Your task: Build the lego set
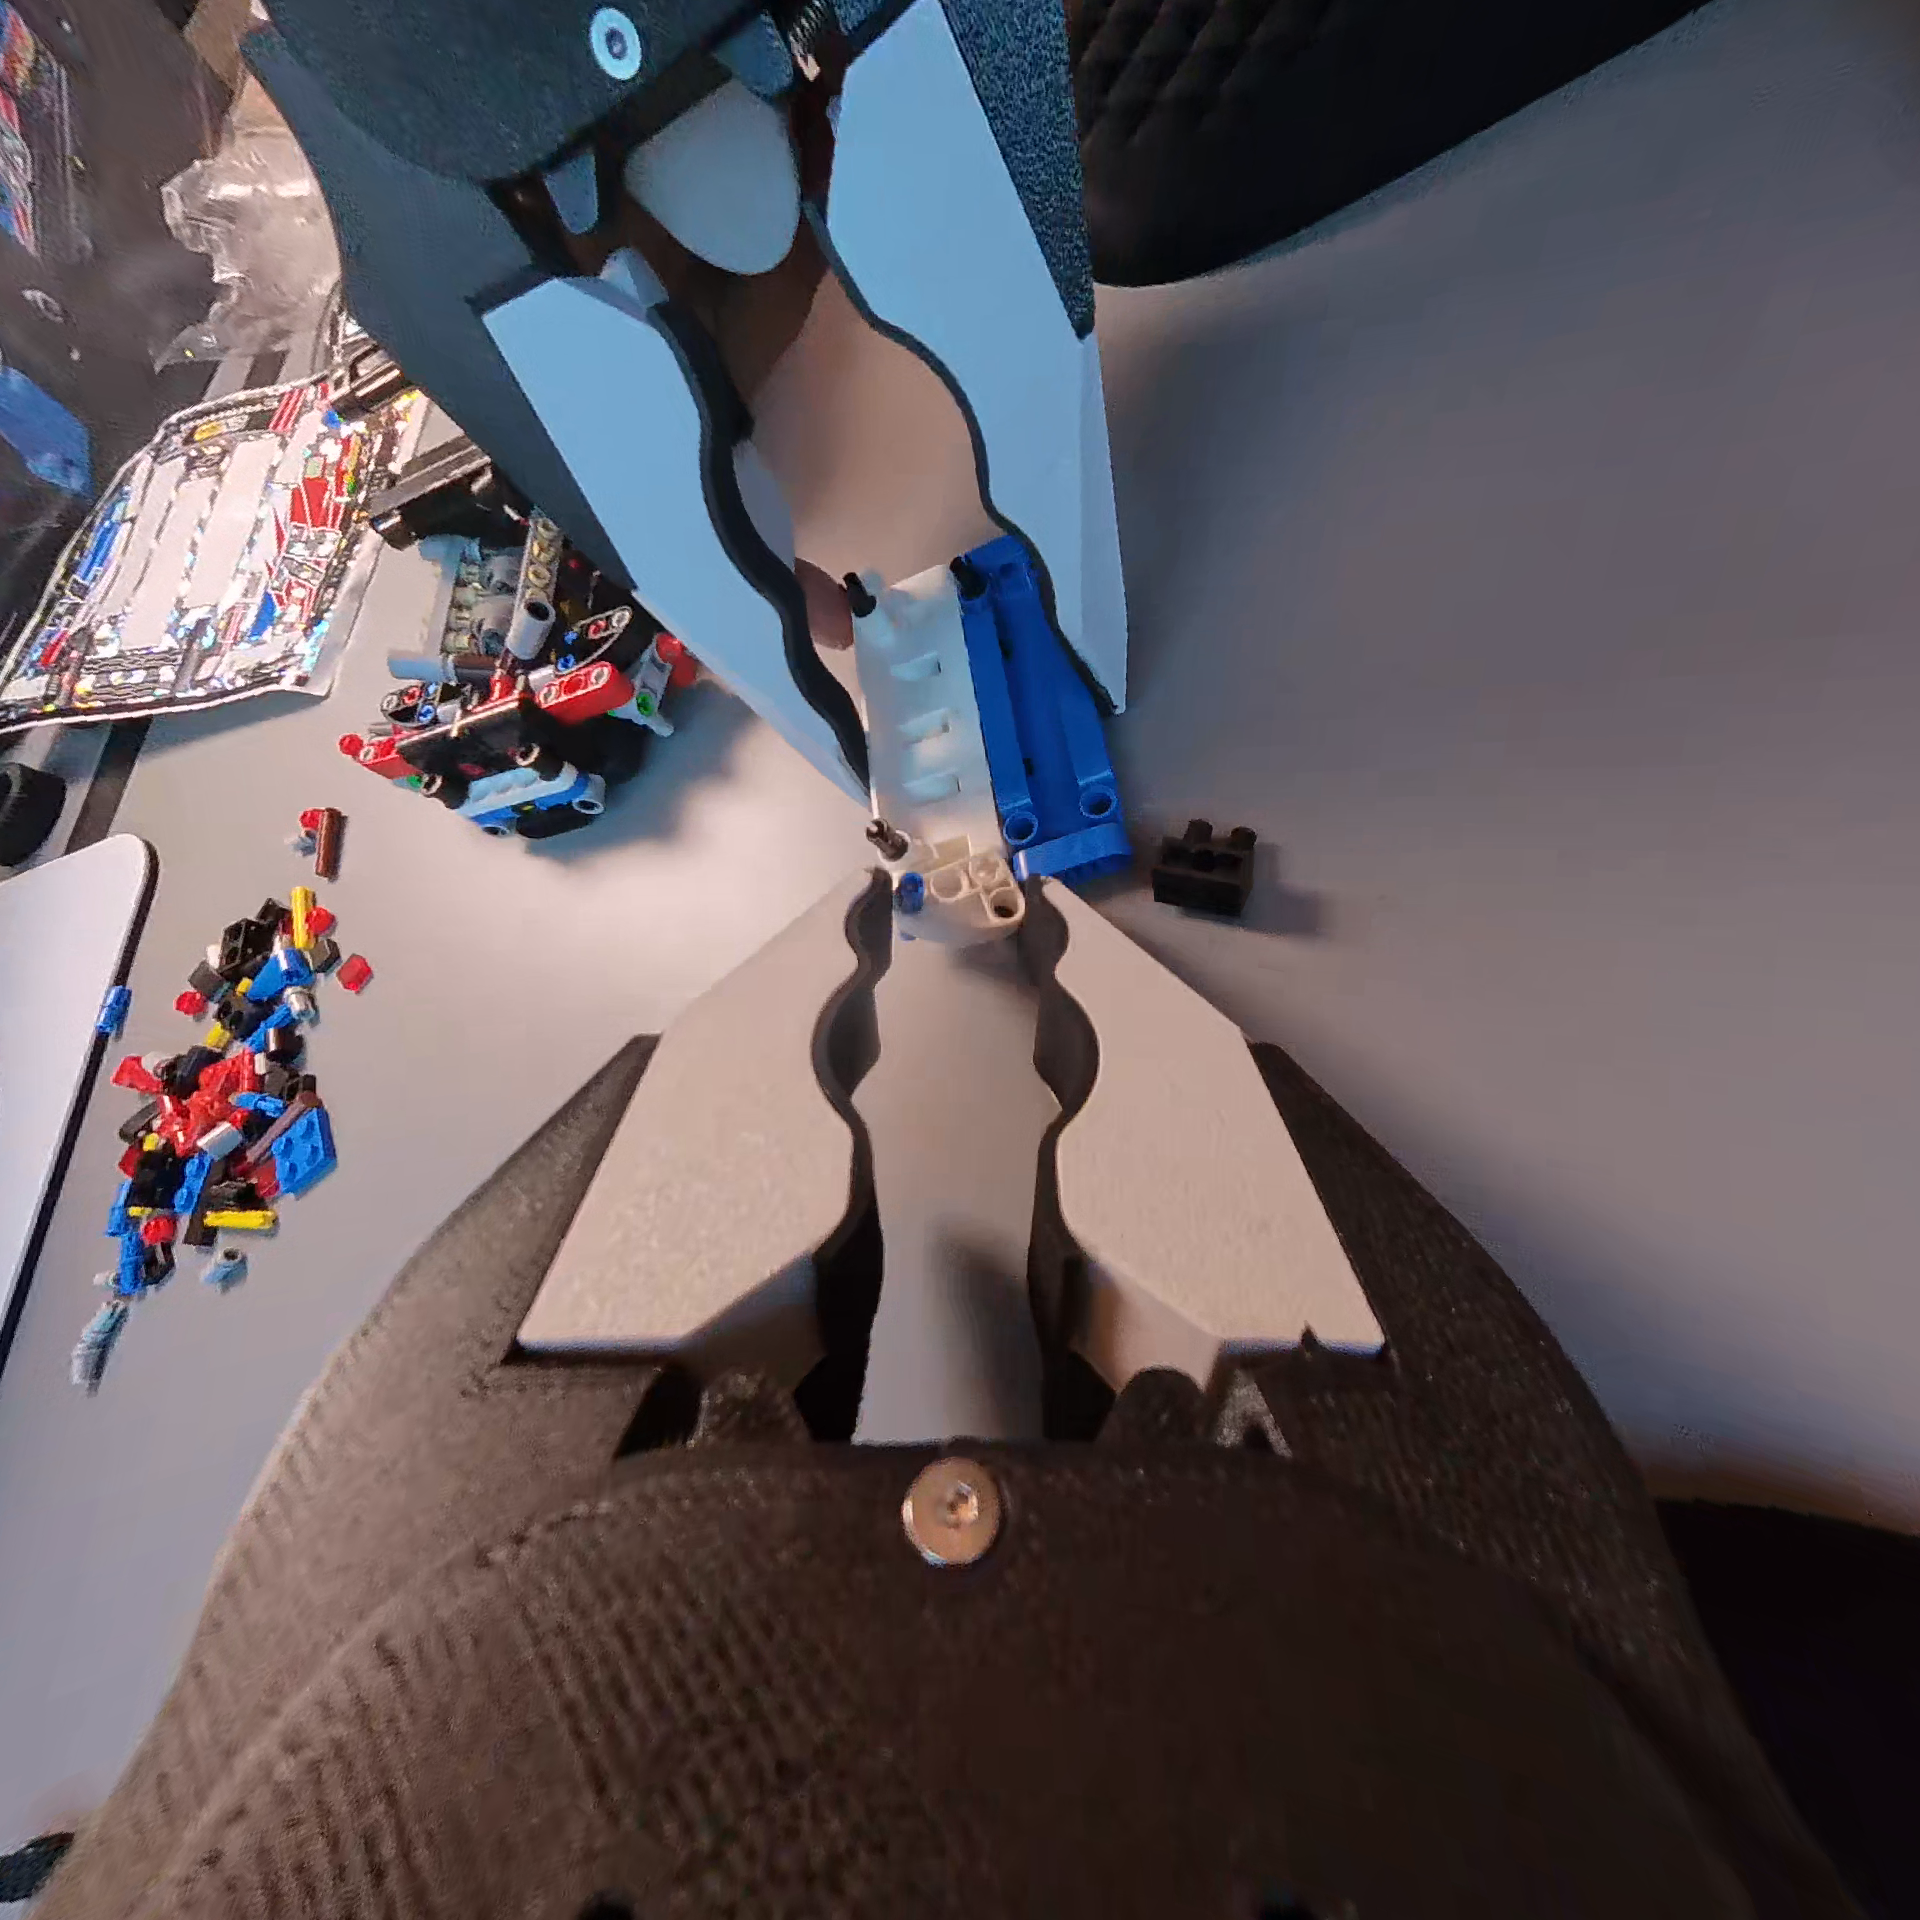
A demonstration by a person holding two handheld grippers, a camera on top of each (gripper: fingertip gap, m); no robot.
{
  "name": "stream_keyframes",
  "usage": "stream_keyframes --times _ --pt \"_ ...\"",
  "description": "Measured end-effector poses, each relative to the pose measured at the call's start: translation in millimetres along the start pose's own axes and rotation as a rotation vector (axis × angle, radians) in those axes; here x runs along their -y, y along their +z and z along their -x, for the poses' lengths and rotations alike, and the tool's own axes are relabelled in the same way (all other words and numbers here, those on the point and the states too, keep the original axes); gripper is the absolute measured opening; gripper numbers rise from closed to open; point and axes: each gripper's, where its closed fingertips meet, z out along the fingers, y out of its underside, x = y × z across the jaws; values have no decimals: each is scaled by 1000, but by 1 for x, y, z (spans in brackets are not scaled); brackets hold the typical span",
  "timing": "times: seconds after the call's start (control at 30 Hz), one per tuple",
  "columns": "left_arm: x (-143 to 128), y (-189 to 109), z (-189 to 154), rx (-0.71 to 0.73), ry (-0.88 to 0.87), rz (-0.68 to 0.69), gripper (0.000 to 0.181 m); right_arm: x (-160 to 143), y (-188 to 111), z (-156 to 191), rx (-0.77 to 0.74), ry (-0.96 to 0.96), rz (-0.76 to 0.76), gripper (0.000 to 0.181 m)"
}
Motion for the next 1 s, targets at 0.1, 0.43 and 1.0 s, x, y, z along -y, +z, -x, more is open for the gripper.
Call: stream_keyframes --times 0.1,0.43,1.0 --pt "-10 -5 -2 -29 -42 24 23 0 0 0 5 -8 -13 49" --pt "-26 -14 -3 -120 -379 152 34 0 0 0 8 -4 -50 49" --pt "-17 -6 -4 -270 -467 229 22 3 0 -3 -2 0 -85 49"
